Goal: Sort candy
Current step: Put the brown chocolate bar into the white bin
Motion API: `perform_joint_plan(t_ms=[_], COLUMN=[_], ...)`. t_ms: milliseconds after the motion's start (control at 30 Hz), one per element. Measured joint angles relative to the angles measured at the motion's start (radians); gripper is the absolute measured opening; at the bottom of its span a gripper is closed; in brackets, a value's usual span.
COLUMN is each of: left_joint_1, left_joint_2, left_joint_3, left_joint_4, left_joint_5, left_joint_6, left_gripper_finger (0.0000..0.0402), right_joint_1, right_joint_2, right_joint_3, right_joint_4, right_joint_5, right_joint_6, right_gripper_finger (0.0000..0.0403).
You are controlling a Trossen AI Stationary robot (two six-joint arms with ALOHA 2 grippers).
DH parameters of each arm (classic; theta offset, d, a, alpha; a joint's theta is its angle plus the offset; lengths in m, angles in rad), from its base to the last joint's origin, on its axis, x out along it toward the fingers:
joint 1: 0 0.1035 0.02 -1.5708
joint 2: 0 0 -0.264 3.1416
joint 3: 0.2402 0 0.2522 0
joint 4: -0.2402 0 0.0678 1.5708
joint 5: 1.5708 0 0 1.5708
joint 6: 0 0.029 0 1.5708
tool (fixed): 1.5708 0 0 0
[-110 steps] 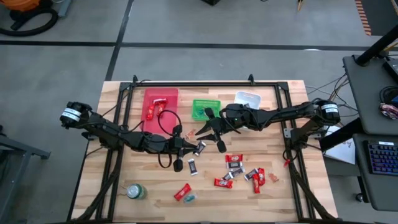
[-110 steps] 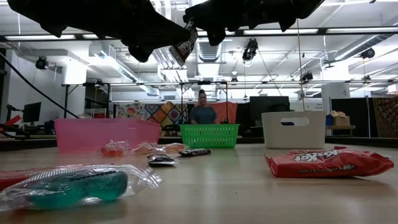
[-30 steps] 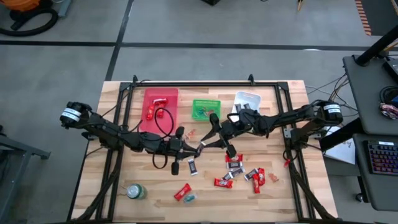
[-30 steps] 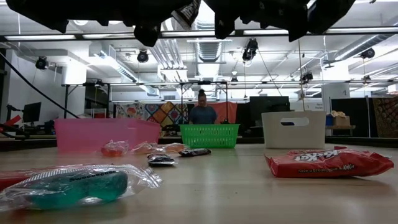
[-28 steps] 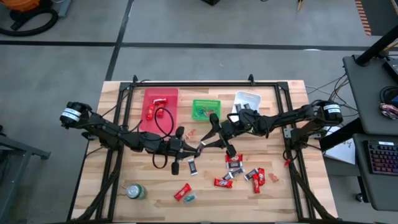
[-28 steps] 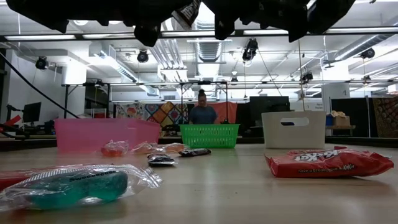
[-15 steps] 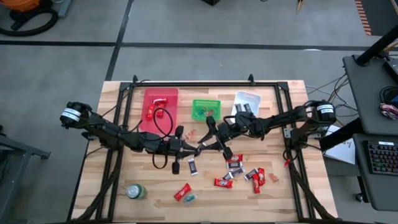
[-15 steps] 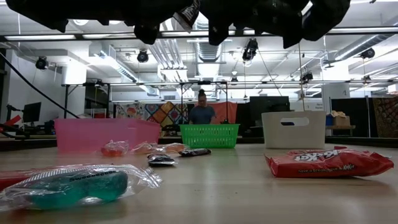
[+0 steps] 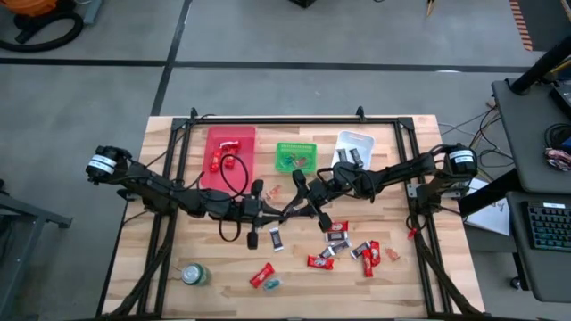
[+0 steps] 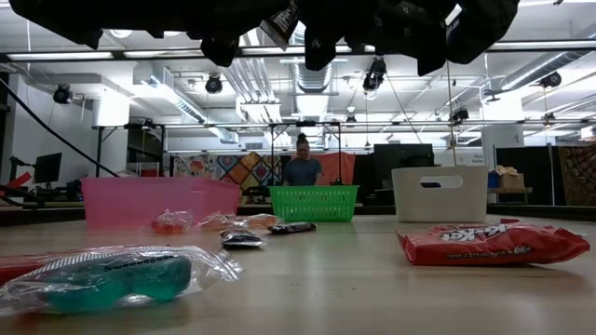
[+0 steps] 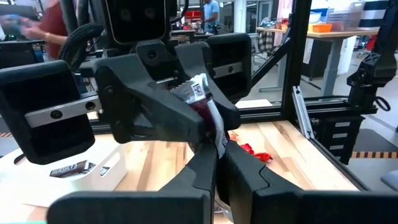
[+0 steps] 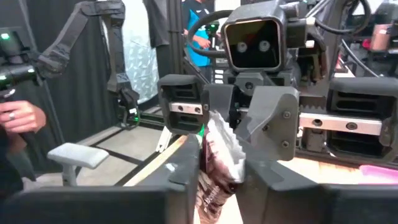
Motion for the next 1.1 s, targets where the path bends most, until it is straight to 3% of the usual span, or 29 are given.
perform_joint_plan(t_ms=[100,467,700,833,967,1100], left_joint_1=[-0.001,0.000,0.001,0.001,0.001,0.001], left_joint_2=[0.000,-0.001,-0.004,-0.010,-0.013,-0.013], left_joint_3=[0.000,0.000,0.000,0.000,0.000,0.000], left_joint_4=[0.000,-0.055,-0.140,-0.223,-0.286,-0.307], left_joint_5=[0.003,-0.100,-0.204,-0.257,-0.307,-0.327], left_joint_6=[0.000,-0.032,-0.040,-0.089,-0.130,-0.148], left_gripper_finger=[0.0005,0.0076,0.0130,0.0142,0.0144,0.0144], right_joint_1=[0.000,-0.020,-0.054,-0.081,-0.111,-0.157], right_joint_2=[0.000,-0.016,-0.069,-0.148,-0.227,-0.282], right_joint_3=[0.000,0.000,0.001,0.002,0.002,0.002], right_joint_4=[0.000,-0.052,-0.212,-0.443,-0.728,-1.018], right_joint_5=[-0.007,0.009,0.065,0.266,0.617,0.997], right_joint_6=[0.001,0.034,0.032,0.002,0.028,0.197], right_gripper_finger=[0.0022,0.0016,0.0015,0.0015,0.0015,0.0015])
